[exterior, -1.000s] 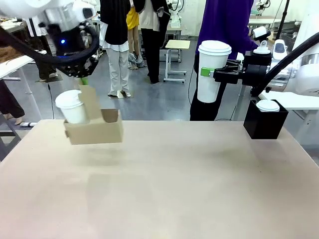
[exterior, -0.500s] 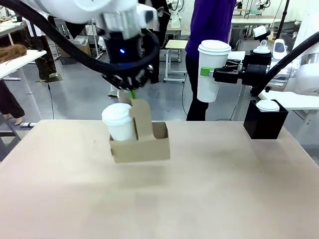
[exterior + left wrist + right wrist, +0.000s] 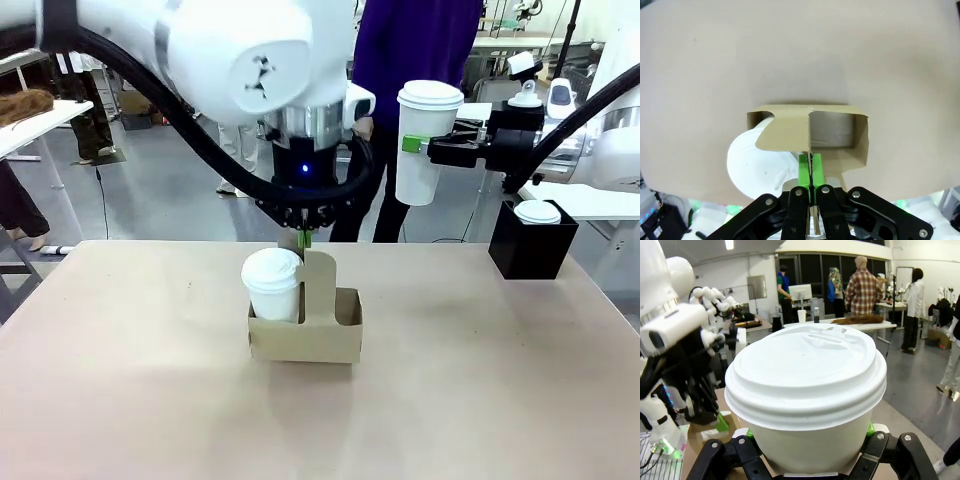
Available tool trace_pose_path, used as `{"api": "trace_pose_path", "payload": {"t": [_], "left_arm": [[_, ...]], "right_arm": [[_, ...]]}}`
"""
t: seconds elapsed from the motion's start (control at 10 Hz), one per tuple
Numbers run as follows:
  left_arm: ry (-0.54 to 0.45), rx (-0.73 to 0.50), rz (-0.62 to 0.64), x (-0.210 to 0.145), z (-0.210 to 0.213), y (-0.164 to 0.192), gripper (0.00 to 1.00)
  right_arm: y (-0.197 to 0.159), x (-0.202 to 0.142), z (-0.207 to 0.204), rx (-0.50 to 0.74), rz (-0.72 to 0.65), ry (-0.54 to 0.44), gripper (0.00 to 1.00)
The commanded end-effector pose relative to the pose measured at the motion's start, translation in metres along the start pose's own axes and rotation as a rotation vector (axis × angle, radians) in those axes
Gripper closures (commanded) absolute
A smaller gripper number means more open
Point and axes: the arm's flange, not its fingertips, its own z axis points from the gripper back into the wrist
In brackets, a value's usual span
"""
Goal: Pour a drink into a cup and package it in a carrier.
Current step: Position the Cup Carrier in the center of the table.
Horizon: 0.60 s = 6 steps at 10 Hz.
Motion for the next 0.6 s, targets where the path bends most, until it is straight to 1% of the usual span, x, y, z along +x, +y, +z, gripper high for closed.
{"api": "trace_pose_path", "payload": {"t": [0.0,0.3,0.4,0.5], "left_arm": [[-0.021,0.017,0.019,-0.005,-0.013,-0.009,0.98],[-0.01,0.018,0.0,-0.011,-0.033,-0.02,0.98],[-0.008,0.013,0.015,-0.01,-0.034,-0.02,0.98],[0.028,0.014,-0.021,-0.012,-0.033,-0.016,0.98]], "right_arm": [[-0.002,0.005,-0.003,0.007,0.007,-0.012,0.2],[-0.002,0.005,-0.003,0.007,0.007,-0.012,0.2],[-0.002,0.005,-0.003,0.007,0.007,-0.012,0.2],[-0.002,0.005,-0.003,0.007,0.007,-0.012,0.2]]}}
